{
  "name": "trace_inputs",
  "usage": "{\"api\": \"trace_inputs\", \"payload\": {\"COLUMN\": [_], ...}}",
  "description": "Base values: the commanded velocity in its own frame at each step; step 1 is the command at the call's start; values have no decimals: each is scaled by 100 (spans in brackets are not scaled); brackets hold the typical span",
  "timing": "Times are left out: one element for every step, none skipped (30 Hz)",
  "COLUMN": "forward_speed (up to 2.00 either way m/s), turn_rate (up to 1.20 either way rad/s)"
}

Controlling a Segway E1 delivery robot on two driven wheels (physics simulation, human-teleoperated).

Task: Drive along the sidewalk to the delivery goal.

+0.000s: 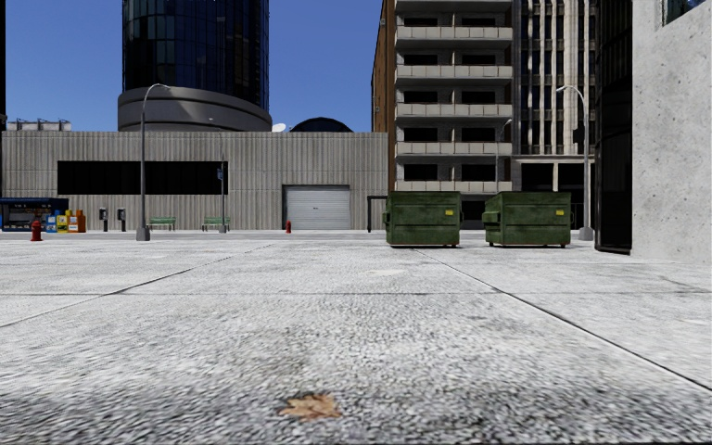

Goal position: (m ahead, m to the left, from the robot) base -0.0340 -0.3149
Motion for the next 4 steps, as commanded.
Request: {"api": "trace_inputs", "payload": {"forward_speed": [0,0,0,0], "turn_rate": [0,0,0,0]}}
